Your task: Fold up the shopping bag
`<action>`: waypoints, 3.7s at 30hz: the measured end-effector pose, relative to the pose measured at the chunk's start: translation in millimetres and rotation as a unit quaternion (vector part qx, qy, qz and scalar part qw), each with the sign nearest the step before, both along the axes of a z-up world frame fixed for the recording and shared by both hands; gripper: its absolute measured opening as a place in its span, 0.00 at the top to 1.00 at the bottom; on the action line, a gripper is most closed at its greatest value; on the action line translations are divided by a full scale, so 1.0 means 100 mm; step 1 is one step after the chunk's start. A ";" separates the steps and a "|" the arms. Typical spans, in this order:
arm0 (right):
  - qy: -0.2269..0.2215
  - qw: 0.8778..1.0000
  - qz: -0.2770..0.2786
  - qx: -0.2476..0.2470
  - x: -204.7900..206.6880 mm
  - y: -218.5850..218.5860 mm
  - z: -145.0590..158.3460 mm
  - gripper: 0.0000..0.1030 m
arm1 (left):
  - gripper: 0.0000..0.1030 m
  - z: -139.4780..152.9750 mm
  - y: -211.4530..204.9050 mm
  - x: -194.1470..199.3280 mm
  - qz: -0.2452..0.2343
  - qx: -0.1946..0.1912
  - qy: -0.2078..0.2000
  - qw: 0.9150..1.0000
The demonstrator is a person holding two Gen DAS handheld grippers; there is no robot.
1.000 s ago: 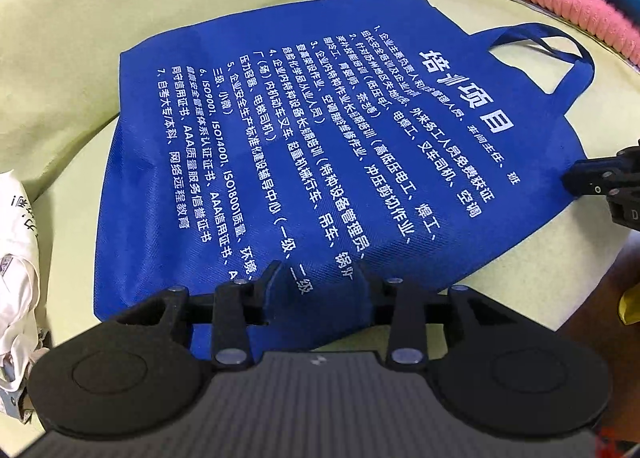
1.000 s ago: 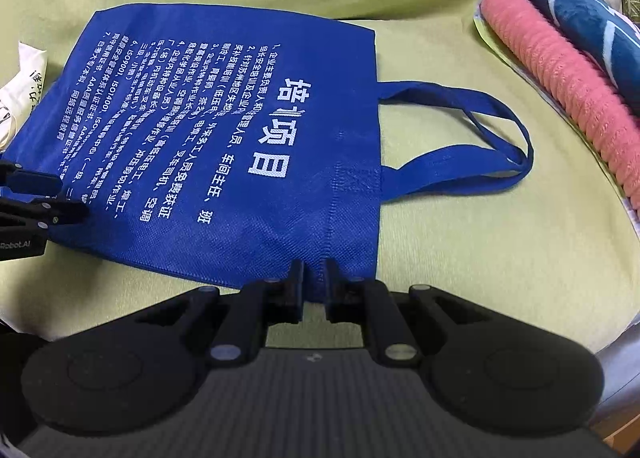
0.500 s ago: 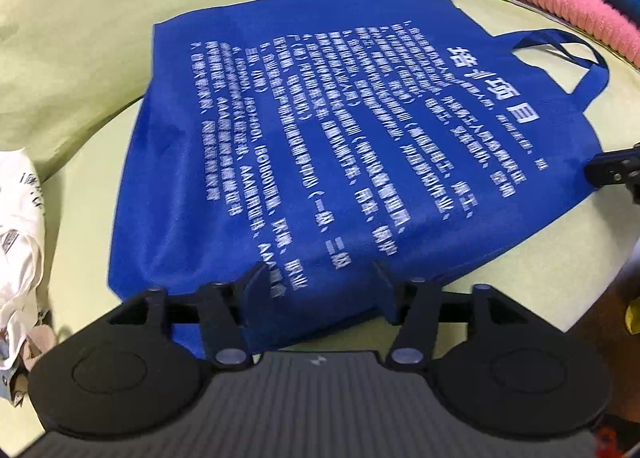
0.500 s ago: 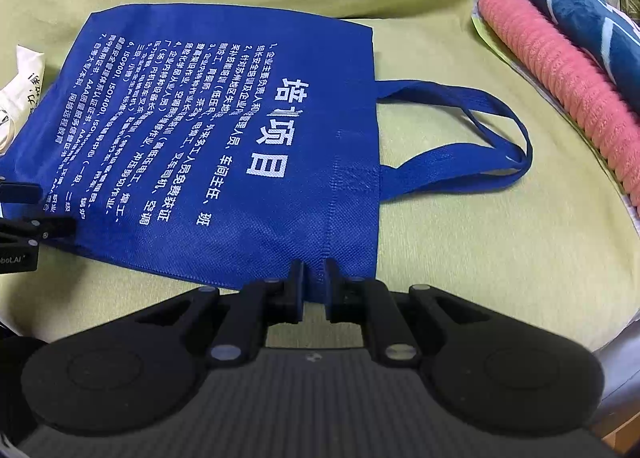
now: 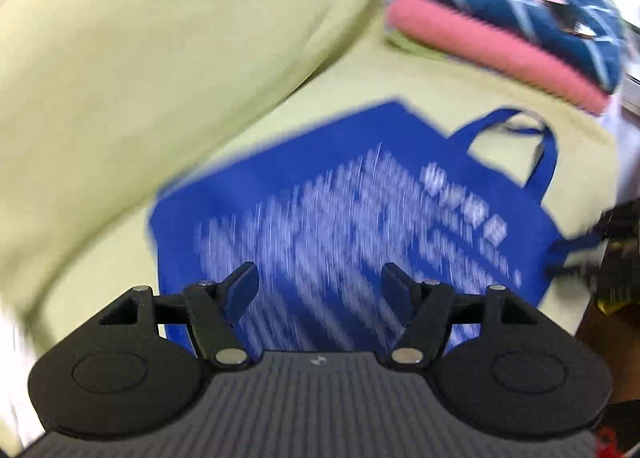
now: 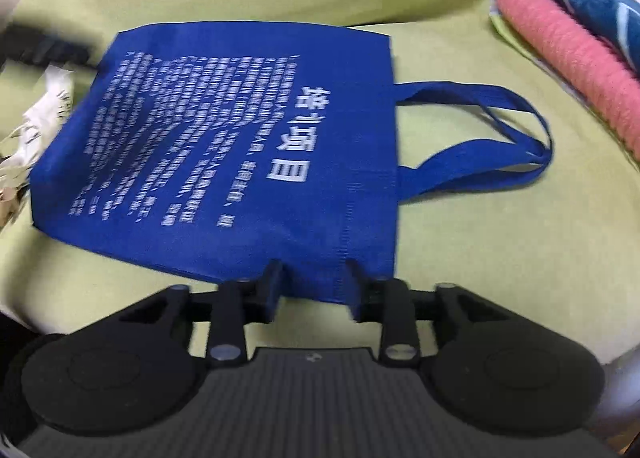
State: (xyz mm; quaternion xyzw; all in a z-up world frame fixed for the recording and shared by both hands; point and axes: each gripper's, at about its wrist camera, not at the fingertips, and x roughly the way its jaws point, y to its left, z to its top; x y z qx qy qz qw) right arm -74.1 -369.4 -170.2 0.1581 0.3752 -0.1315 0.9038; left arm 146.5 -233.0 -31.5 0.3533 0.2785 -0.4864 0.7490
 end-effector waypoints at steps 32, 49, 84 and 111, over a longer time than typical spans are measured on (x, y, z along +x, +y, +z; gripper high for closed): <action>-0.001 1.000 -0.016 0.005 0.03 -0.05 0.01 0.76 | 0.99 0.08 -1.05 0.57 -0.367 0.083 -0.011 0.926; -0.051 0.997 -0.037 0.032 -0.11 -0.15 -0.05 0.81 | 0.74 -1.32 0.05 -1.59 -0.382 0.142 -0.295 0.864; -0.048 0.996 -0.038 0.058 -0.49 -0.17 -0.06 0.81 | 1.00 -1.85 -0.06 -1.90 -0.478 0.153 -0.383 0.775; -0.039 0.998 -0.043 -0.027 0.03 -0.03 -0.15 1.00 | 0.85 -1.04 0.12 -1.60 -0.142 -0.005 -0.042 0.989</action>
